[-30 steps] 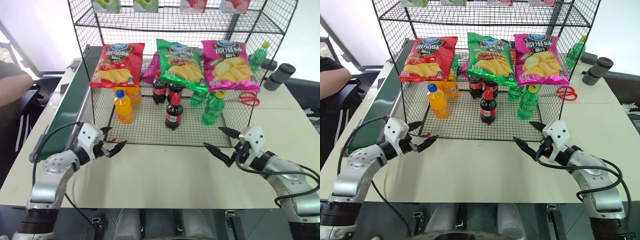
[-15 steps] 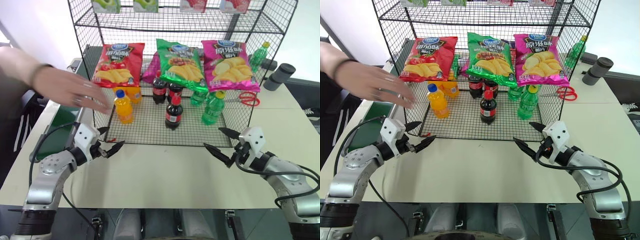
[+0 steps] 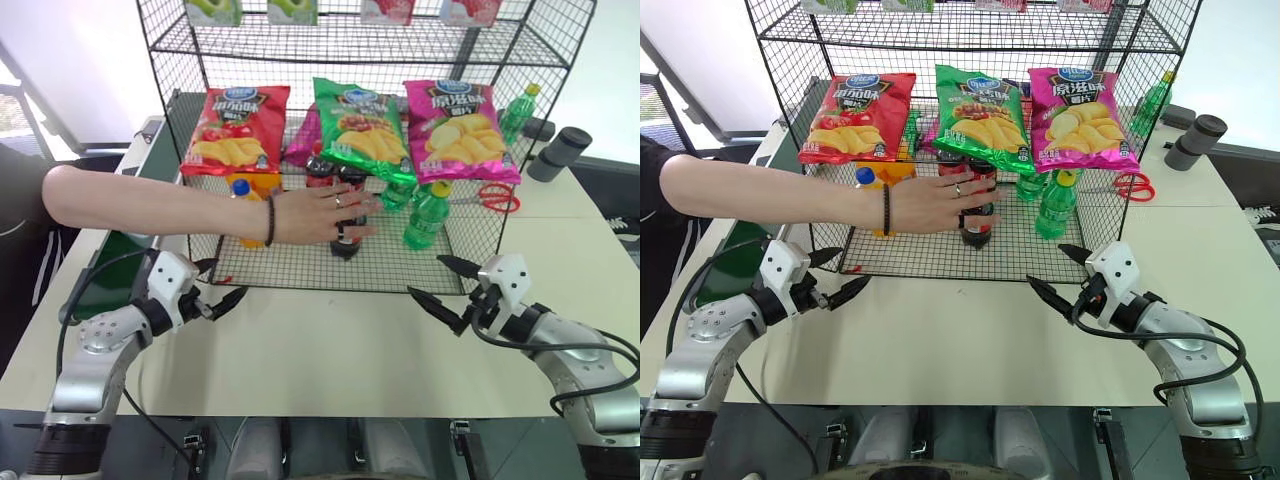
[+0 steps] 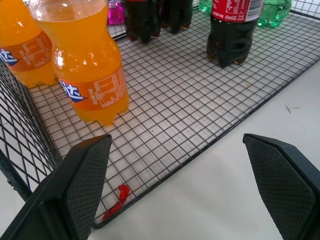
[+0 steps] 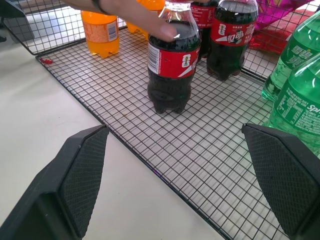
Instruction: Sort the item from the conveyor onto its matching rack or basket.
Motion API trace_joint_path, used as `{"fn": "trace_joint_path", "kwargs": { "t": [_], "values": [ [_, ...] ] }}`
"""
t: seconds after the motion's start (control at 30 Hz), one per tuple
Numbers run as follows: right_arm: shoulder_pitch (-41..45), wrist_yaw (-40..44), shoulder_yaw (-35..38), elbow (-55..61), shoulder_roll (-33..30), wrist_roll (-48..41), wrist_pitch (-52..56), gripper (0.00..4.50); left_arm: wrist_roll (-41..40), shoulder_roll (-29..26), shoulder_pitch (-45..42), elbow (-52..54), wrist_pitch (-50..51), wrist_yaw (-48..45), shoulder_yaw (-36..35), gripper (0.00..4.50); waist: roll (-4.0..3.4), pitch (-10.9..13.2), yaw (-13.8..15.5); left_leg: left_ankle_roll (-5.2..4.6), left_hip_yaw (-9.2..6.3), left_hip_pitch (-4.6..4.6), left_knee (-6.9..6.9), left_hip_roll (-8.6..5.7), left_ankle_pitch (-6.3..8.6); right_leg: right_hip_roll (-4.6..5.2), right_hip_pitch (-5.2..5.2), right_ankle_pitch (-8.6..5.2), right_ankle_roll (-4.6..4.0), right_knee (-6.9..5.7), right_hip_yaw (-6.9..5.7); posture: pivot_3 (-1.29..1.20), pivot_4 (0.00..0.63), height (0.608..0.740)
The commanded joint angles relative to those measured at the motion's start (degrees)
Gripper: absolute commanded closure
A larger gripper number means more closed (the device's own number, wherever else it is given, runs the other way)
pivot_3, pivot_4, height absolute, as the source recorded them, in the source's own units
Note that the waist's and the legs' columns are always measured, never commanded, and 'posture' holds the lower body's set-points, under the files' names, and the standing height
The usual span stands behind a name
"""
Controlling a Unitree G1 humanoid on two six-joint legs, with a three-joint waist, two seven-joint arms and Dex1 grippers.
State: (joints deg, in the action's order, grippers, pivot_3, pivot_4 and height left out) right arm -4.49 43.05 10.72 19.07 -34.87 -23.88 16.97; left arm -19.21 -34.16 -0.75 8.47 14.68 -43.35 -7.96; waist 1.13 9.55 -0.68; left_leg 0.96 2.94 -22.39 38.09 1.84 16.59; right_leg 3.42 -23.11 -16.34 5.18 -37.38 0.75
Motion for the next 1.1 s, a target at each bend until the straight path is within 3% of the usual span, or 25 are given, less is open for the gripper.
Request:
{"fn": "trace_joint_path", "kwargs": {
  "t": [0.03,0.4,1.1],
  "values": [
    [-0.9,-0.3,2.8,2.3,-1.0,-0.8,-0.2,0.06,0.0,-0.6,-0.6,0.5,-0.8,-0.2,-0.9,0.0,0.0,0.0,0.0,0.0,0.0,0.0,0.0,0.0,0.0,0.0,0.0,0.0,0.0,0.0,0.0,0.0,0.15,0.74],
    [-5.0,0.8,8.4,0.8,-2.4,-0.7,-1.6,0.06,0.2,-0.3,-1.4,-0.1,-0.5,-0.5,0.1,0.0,0.0,0.0,-0.1,0.0,0.01,0.01,0.0,0.0,0.0,-0.01,0.0,0.0,0.0,-0.01,0.01,0.0,0.15,0.74],
    [0.4,1.1,3.0,-2.8,-1.3,0.5,-2.8,0.06,-1.3,-0.4,2.7,4.8,1.2,1.9,-3.2,0.0,0.0,0.0,0.0,0.0,0.01,0.03,0.02,0.01,0.0,-0.02,0.0,0.0,0.0,-0.05,0.02,0.0,0.15,0.74]
  ]
}}
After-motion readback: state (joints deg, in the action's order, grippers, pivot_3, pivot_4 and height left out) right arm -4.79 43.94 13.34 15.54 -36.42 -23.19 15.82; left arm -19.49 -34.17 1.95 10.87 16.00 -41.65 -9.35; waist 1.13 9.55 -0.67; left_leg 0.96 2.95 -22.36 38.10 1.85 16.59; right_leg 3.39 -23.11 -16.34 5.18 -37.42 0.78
